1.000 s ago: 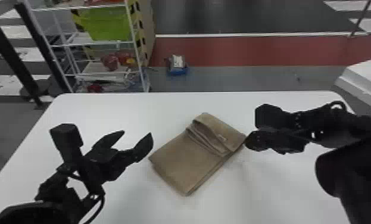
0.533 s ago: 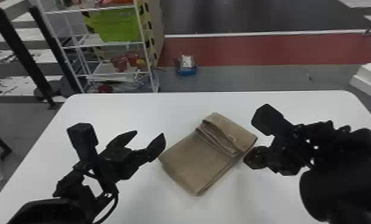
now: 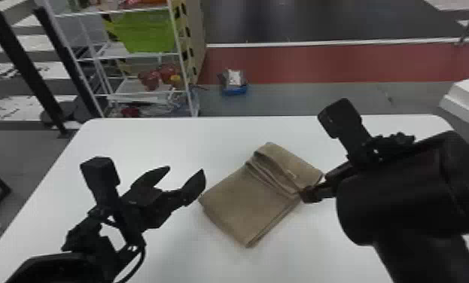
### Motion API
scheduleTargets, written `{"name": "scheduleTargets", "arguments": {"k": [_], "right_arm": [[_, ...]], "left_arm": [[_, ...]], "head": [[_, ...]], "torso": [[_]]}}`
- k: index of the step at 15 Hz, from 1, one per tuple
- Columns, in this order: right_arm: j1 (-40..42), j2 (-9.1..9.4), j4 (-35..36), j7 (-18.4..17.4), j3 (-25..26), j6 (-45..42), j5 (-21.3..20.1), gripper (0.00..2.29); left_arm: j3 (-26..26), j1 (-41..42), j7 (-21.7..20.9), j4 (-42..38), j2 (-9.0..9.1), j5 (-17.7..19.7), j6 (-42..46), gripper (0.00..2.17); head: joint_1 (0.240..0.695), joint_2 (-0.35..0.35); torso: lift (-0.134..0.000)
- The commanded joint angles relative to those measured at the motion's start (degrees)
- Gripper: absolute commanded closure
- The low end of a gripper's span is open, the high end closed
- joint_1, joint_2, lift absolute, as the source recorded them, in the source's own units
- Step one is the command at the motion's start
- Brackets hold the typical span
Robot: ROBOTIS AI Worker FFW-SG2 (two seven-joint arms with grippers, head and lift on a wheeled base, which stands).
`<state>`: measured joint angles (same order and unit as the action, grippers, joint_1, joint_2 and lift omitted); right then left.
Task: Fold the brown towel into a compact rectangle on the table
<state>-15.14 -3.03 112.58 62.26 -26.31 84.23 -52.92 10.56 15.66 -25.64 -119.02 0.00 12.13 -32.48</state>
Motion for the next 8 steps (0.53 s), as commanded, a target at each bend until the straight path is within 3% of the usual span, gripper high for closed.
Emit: {"name": "scheduleTargets", "arguments": {"k": [1, 4, 8], "right_arm": [[-3.93, 2.07, -4.83, -1.09, -0.76, -0.42, -0.69, 0.26], [-8.15, 3.09, -13.53, -1.88, -1.46, -1.3, -1.39, 0.27], [-10.61, 3.09, -21.09, -4.87, -2.69, -4.11, -1.74, 0.28]], "left_arm": [[0.34, 0.25, -0.11, 0.01, 0.15, 0.09, 0.0, 0.03], [0.69, 0.25, -0.11, 0.19, 0.15, 0.17, 0.18, 0.03], [0.86, 0.25, -0.28, 0.36, 0.15, 0.17, 0.18, 0.03]], "head": [[0.695, 0.118], [0.695, 0.127], [0.695, 0.114]], "torso": [[-0.134], [-0.134], [-0.134]]}}
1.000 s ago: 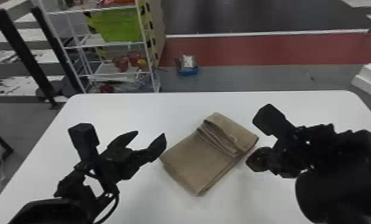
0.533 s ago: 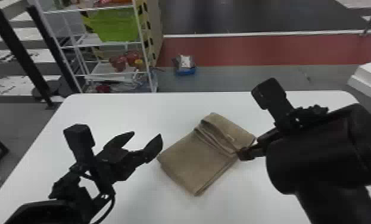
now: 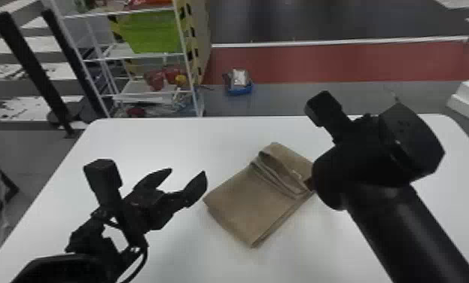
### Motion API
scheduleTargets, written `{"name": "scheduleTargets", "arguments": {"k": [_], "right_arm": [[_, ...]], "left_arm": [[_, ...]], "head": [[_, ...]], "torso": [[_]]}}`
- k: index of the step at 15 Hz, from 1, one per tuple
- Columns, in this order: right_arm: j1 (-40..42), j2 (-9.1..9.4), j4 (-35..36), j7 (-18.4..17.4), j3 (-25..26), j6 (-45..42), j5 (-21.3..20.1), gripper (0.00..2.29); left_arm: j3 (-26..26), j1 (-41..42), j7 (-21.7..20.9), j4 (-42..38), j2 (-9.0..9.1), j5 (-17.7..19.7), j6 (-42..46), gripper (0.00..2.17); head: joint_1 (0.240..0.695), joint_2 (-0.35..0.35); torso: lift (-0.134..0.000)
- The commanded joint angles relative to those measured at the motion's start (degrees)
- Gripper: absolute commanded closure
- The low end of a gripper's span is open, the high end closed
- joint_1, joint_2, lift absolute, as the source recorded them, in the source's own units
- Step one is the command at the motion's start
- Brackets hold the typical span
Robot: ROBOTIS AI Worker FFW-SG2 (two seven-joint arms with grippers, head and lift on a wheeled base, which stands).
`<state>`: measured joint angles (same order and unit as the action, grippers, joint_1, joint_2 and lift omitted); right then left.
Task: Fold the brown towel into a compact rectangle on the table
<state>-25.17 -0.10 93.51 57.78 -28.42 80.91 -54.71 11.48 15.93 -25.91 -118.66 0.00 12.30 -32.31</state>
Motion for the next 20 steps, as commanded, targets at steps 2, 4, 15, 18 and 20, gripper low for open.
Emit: {"name": "scheduleTargets", "arguments": {"k": [2, 4, 15, 18, 20], "right_arm": [[-0.67, 0.15, -2.37, -0.39, -1.29, -0.79, 0.31, 0.28], [-0.67, 0.15, -1.49, -0.03, -1.55, -0.27, 0.92, 0.28], [-0.58, 0.15, -1.49, -1.7, -4.89, 0.08, 5.23, 0.28], [0.21, 0.15, -0.08, -1.79, -2.61, -0.27, 9.98, 0.28], [0.21, 0.15, 0.0, -2.14, -1.9, -0.97, 11.38, 0.28]], "left_arm": [[0.21, 0.07, -0.02, 0.0, 0.15, 0.0, 0.0, 0.03], [0.38, 0.07, -0.11, 0.0, 0.15, 0.09, 0.0, 0.03], [1.0, 0.16, -0.46, 0.09, 0.15, 0.18, 0.18, 0.03], [1.09, 0.07, -0.46, 0.09, 0.15, 0.27, 0.18, 0.03], [1.0, -0.02, -0.46, 0.09, 0.15, 0.53, 0.18, 0.03]], "head": [[0.695, 0.106], [0.695, 0.109], [0.695, 0.144], [0.695, 0.161], [0.695, 0.168]], "torso": [[-0.134], [-0.134], [-0.134], [-0.134], [-0.134]]}}
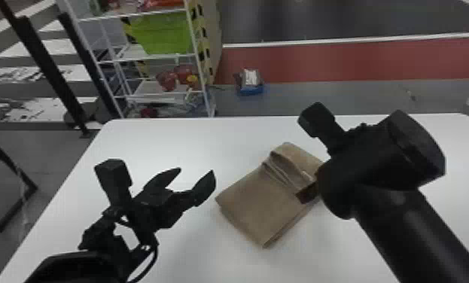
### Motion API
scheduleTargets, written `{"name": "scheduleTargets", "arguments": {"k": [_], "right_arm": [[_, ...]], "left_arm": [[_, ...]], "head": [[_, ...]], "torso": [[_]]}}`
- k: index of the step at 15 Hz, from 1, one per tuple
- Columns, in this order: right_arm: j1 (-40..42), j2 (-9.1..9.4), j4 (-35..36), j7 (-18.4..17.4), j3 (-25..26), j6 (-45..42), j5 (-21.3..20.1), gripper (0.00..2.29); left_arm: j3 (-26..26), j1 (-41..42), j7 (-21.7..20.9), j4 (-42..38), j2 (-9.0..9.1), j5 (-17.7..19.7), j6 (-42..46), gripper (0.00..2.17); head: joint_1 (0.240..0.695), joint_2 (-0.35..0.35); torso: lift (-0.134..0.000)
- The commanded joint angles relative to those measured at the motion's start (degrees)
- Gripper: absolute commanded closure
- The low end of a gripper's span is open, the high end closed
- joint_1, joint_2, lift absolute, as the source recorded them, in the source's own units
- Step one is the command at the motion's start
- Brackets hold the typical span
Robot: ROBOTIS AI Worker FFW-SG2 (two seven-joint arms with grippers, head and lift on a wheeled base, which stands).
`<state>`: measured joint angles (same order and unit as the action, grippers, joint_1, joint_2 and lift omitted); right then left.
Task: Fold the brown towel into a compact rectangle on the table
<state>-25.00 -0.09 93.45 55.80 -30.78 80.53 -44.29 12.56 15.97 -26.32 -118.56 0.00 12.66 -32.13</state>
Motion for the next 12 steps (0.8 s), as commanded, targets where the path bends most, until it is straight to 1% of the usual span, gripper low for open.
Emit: {"name": "scheduleTargets", "arguments": {"k": [1, 3, 4, 5, 7, 9, 12], "right_arm": [[-0.05, 0.14, -0.02, -1.13, 0.37, -1.12, 0.79, 0.28], [-0.4, 0.14, -0.55, -2.45, 0.45, -2.52, -0.09, 0.28], [-0.75, 0.14, -1.08, -2.45, 0.45, -2.52, -0.88, 0.29], [-1.63, 0.14, -2.57, -1.66, 0.37, -2.35, -1.5, 0.29], [-1.72, 0.14, -3.72, -1.75, 0.1, -2.52, -1.32, 0.29], [-1.19, 0.14, -3.72, -2.01, -0.25, -3.58, -0.27, 0.29], [-0.66, 0.14, -1.96, -2.1, -0.6, -3.05, 2.89, 0.29]], "left_arm": [[-0.08, -0.06, 0.04, 0.0, 0.15, 0.17, 0.0, 0.03], [0.01, 0.12, -0.05, 0.0, 0.15, 0.17, 0.0, 0.03], [0.1, 0.12, -0.05, 0.0, 0.15, 0.17, 0.0, 0.03], [0.18, 0.12, -0.05, 0.0, 0.15, 0.17, 0.0, 0.03], [0.1, 0.03, -0.05, 0.0, 0.15, 0.17, 0.0, 0.03], [0.1, 0.12, -0.05, 0.0, 0.15, 0.17, 0.0, 0.03], [0.36, 0.12, -0.13, 0.0, 0.15, 0.26, 0.0, 0.03]], "head": [[0.695, 0.171], [0.695, 0.171], [0.695, 0.168], [0.695, 0.165], [0.695, 0.16], [0.695, 0.154], [0.695, 0.162]], "torso": [[-0.134], [-0.134], [-0.134], [-0.134], [-0.134], [-0.134], [-0.134]]}}
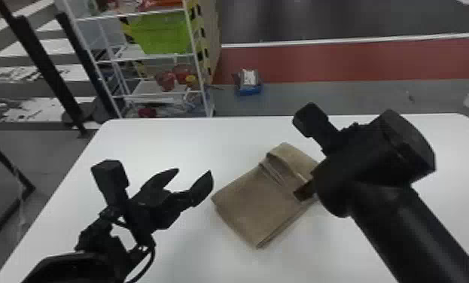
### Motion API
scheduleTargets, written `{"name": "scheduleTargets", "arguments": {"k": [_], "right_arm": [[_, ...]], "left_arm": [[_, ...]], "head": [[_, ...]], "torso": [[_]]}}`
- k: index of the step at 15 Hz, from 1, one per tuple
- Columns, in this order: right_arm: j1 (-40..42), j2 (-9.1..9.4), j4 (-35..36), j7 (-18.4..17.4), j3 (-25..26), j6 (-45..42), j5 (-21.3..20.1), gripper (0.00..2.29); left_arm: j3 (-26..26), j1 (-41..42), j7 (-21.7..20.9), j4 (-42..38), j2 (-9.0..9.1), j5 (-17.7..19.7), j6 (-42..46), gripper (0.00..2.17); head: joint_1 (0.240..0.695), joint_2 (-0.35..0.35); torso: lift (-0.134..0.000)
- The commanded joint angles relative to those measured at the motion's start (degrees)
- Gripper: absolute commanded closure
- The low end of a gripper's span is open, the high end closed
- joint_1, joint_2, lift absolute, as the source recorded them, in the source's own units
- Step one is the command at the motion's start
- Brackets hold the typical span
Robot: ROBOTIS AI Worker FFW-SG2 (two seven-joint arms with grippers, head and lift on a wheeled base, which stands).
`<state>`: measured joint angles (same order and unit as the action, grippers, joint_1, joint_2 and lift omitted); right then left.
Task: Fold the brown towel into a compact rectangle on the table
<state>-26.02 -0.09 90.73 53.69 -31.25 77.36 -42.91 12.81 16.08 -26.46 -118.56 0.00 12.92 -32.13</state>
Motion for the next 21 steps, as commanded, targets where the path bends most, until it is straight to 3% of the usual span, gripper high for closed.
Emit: {"name": "scheduleTargets", "arguments": {"k": [1, 4, 7, 12, 16, 18, 21], "right_arm": [[0.53, 0.14, 1.03, -0.34, -0.31, -0.05, 1.96, 0.29], [1.15, 0.14, 0.94, -1.49, -0.04, -1.81, 4.15, 0.29], [0.62, 0.14, -1.35, -2.72, -0.57, -4.27, 2.31, 0.29], [0.53, 0.14, -1.7, -3.95, 0.04, -4.98, 1.69, 0.65], [0.71, 0.14, -1.08, -5.09, 0.4, -5.15, 1.52, 0.68], [0.62, 0.14, -1.08, -5.7, 0.57, -5.68, 1.43, 0.94], [0.27, 0.14, -1.44, -5.7, 0.57, -6.56, 0.73, 0.94]], "left_arm": [[0.2, 0.01, 0.0, 0.0, 0.15, 0.0, 0.0, 0.03], [0.11, 0.01, 0.0, 0.0, 0.15, 0.0, 0.0, 0.03], [0.11, 0.01, 0.0, 0.09, 0.15, 0.0, 0.0, 0.03], [0.29, 0.01, 0.0, 0.09, 0.15, 0.0, 0.0, 0.03], [0.02, -0.08, 0.0, 0.0, 0.15, -0.17, 0.0, 0.03], [-0.07, -0.08, 0.0, -0.09, 0.15, -0.17, 0.0, 0.03], [-0.15, -0.08, 0.0, -0.35, 0.15, -0.17, -0.18, 0.03]], "head": [[0.695, 0.174], [0.695, 0.188], [0.695, 0.194], [0.695, 0.182], [0.695, 0.176], [0.695, 0.173], [0.695, 0.168]], "torso": [[-0.134], [-0.134], [-0.134], [-0.134], [-0.134], [-0.134], [-0.134]]}}
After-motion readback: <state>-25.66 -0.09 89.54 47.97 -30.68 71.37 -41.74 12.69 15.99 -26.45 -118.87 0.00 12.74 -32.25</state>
